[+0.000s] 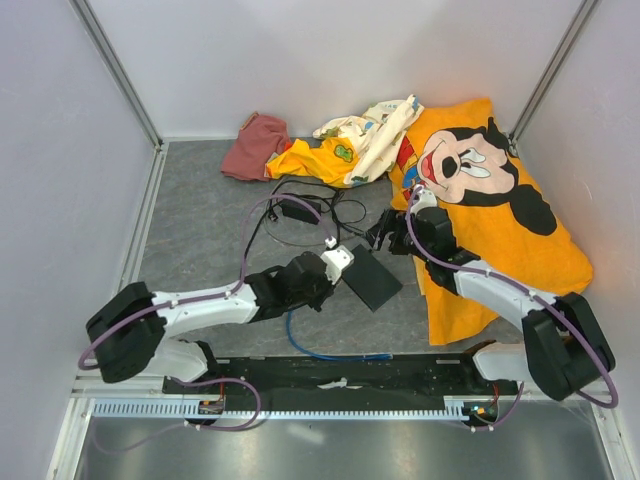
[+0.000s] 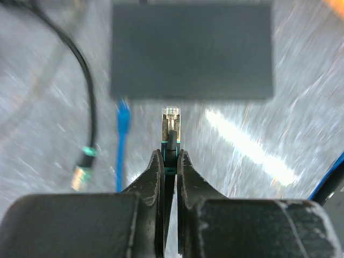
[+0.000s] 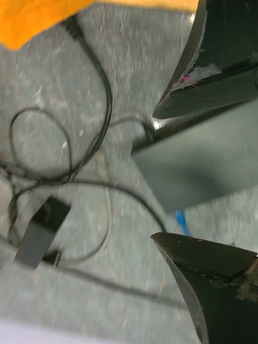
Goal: Insert the plug into the switch port
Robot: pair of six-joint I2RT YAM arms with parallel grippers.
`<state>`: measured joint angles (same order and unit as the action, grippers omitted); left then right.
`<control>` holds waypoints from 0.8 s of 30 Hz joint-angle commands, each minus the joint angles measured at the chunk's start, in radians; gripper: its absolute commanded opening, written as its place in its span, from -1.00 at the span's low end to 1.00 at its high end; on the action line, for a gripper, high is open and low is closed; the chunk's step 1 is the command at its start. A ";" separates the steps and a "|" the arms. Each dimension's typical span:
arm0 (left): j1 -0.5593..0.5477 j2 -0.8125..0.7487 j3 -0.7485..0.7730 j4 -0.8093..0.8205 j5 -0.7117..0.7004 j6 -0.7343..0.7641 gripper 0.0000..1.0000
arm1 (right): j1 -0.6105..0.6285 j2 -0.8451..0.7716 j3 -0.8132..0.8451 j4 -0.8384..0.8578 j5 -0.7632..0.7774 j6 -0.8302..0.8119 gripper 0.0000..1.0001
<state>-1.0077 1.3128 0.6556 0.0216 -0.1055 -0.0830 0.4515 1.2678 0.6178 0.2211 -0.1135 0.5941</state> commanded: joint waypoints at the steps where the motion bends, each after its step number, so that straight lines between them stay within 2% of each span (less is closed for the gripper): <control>1: -0.002 0.100 0.094 -0.149 0.029 -0.090 -0.97 | -0.014 0.074 0.043 -0.012 -0.017 -0.166 0.86; 14: 0.040 0.315 0.220 -0.216 0.018 -0.158 -0.97 | -0.014 0.240 0.010 0.164 -0.156 -0.198 0.85; 24: 0.092 0.365 0.256 -0.221 0.010 -0.192 -0.97 | -0.014 0.303 0.016 0.185 -0.178 -0.200 0.85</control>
<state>-0.9241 1.6623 0.8845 -0.1928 -0.0944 -0.2253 0.4393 1.5536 0.6224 0.3511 -0.2653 0.4122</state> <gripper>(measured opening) 0.077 0.927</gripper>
